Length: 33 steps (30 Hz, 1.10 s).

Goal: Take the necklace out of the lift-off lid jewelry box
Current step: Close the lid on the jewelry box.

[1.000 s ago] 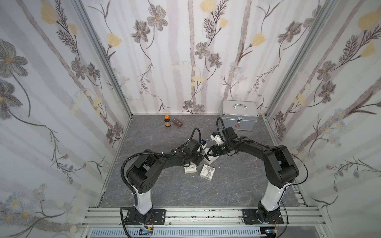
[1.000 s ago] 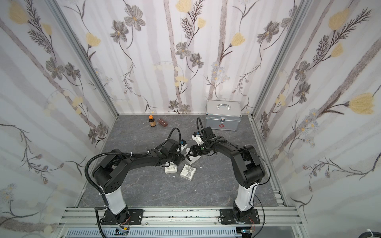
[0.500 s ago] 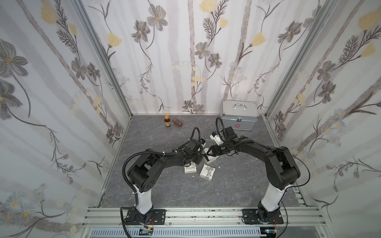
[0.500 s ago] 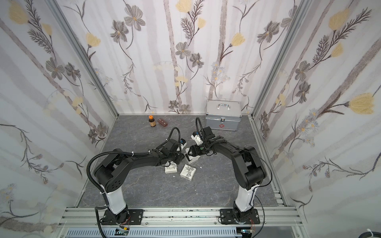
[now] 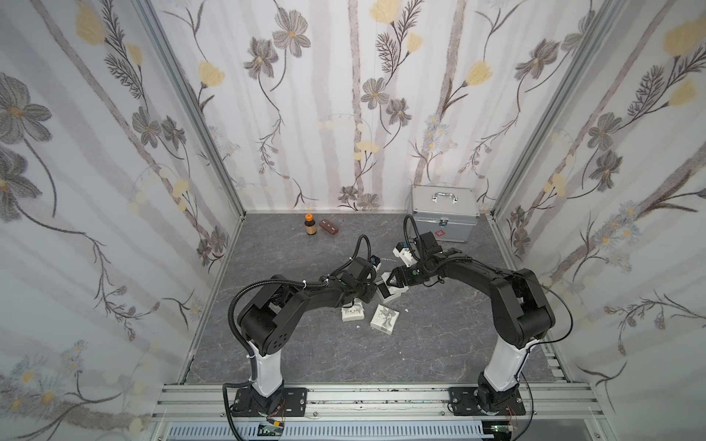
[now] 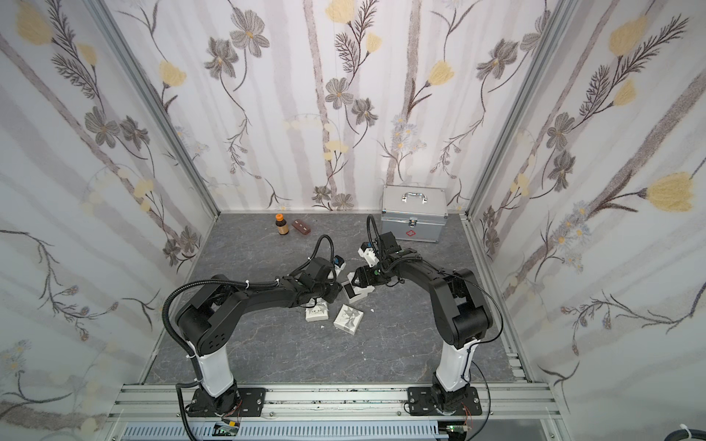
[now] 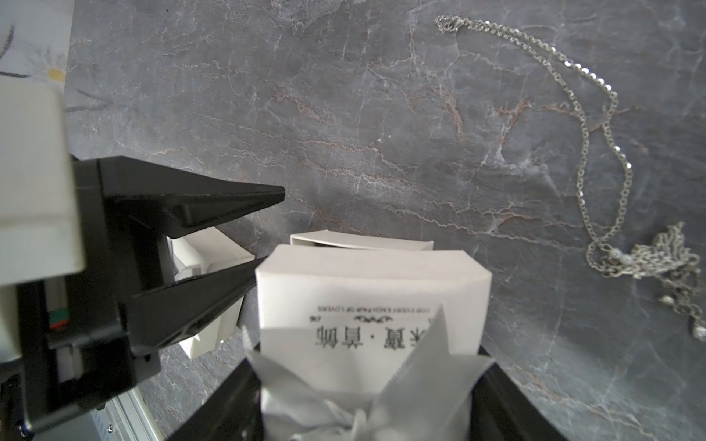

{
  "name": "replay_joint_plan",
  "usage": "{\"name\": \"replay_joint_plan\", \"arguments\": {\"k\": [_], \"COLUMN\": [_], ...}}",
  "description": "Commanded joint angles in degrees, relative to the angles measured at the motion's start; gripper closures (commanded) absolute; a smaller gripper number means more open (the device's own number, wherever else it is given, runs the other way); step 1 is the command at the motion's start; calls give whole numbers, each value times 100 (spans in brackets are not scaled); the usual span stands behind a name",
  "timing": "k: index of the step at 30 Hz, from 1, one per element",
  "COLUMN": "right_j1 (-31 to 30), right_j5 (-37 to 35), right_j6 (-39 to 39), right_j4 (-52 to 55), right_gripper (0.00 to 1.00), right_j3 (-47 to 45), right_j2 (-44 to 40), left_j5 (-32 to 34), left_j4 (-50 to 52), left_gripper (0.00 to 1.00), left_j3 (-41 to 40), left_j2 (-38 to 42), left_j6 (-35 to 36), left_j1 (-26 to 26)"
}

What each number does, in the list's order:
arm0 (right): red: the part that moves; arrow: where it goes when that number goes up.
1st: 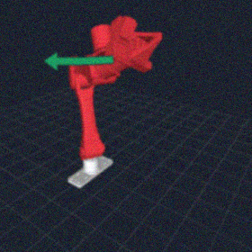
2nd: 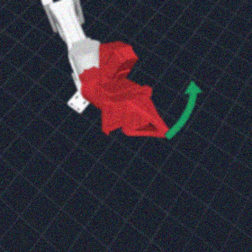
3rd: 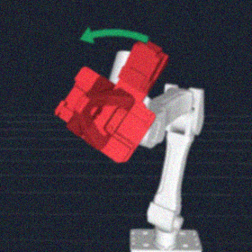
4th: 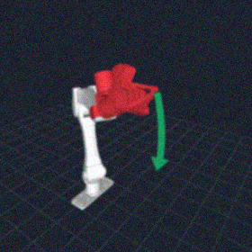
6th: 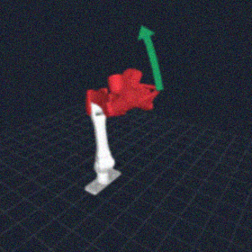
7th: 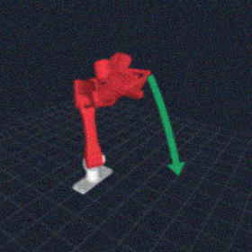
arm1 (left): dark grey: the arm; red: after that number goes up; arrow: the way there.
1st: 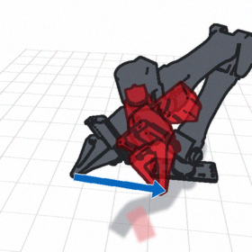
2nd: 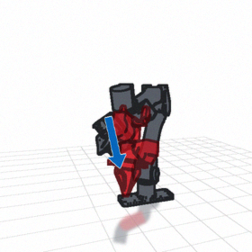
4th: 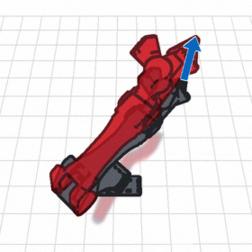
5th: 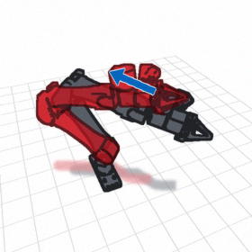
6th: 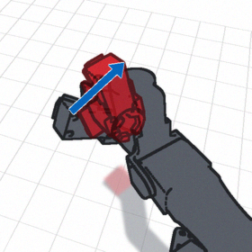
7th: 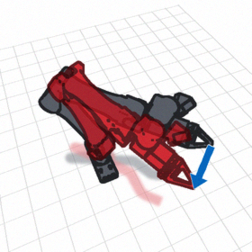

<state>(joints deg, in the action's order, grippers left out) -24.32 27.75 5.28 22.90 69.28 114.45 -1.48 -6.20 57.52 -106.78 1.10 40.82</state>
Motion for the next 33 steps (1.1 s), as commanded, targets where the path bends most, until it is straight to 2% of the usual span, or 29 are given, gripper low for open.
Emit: {"name": "replay_joint_plan", "arguments": {"k": [1, 14, 33], "right_j1": [13, 16, -192], "right_j5": [224, 380, 176], "right_j6": [-163, -251, -18], "right_j4": [74, 255, 268], "right_gripper": [30, 30, 29], "right_j3": [137, 359, 636], "right_j2": [103, 364, 666], "left_j5": [112, 166, 96], "left_j4": [-180, -241, -553], "left_gripper": [61, 61, 61], "left_j3": [66, 201, 116], "left_j2": [-35, -155, -212], "left_j6": [-72, -77, -152], "left_j1": [-4, -4, -17]}}
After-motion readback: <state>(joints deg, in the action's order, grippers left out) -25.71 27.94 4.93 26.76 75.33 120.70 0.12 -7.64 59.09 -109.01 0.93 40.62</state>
